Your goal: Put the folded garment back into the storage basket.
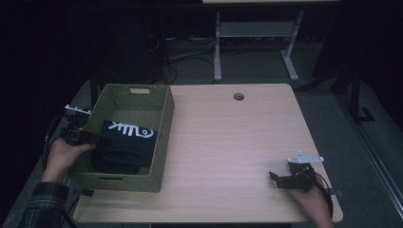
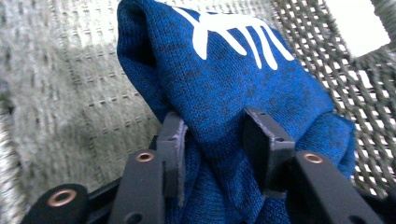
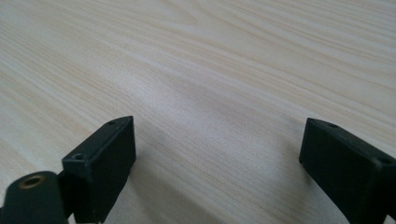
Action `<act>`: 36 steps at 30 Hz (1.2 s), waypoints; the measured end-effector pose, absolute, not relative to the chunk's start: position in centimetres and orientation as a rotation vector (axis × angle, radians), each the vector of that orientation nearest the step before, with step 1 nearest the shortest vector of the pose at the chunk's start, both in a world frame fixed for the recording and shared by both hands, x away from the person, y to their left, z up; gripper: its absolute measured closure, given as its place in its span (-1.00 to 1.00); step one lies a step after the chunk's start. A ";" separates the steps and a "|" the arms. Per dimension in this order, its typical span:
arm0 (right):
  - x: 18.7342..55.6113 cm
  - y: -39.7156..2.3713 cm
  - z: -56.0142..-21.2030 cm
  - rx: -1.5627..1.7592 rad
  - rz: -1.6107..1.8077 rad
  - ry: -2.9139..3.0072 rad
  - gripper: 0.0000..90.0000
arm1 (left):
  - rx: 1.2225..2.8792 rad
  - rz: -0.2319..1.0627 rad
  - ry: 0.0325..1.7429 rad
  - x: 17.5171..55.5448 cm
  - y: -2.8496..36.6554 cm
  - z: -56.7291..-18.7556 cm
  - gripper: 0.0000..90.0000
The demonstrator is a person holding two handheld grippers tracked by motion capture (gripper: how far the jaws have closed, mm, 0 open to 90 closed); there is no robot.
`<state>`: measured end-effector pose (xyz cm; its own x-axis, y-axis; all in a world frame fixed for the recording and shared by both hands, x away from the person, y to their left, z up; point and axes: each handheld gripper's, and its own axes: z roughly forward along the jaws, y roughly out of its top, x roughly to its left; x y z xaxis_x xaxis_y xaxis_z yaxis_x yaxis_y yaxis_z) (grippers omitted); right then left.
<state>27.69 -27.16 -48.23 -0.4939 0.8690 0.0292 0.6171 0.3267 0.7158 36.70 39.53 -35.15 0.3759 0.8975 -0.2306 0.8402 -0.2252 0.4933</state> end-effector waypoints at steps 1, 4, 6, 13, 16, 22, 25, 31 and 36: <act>27.7 -27.2 -48.2 1.321 0.966 2.237 -0.77 | 2.096 0.141 1.498 36.7 39.6 -35.2 0.24; 27.7 -27.2 -48.2 1.320 0.966 2.237 -0.77 | 2.099 0.160 1.509 36.7 39.7 -35.1 0.15; 27.7 -27.2 -48.2 1.321 0.966 2.237 -0.77 | 2.093 0.170 1.515 36.6 39.7 -35.1 0.08; 27.7 -27.2 -48.2 1.320 0.966 2.237 -0.77 | 2.067 0.215 1.514 36.3 40.2 -34.6 -0.21; 27.7 -27.2 -48.2 1.321 0.966 2.237 -0.77 | 2.050 0.228 1.508 36.2 40.4 -34.4 -0.31; 27.7 -27.2 -48.2 1.320 0.966 2.237 -0.77 | 2.049 0.259 1.494 36.0 40.3 -34.3 -0.62; 27.7 -27.2 -48.2 1.320 0.966 2.237 -0.77 | 2.042 0.289 1.477 35.8 39.8 -34.2 -0.70; 27.7 -27.2 -48.2 1.320 0.966 2.237 -0.77 | 2.040 0.311 1.417 35.4 38.4 -33.6 -0.71; 27.7 -27.2 -48.2 1.320 0.965 2.237 -0.77 | 2.019 0.326 1.361 35.1 36.9 -33.0 -0.71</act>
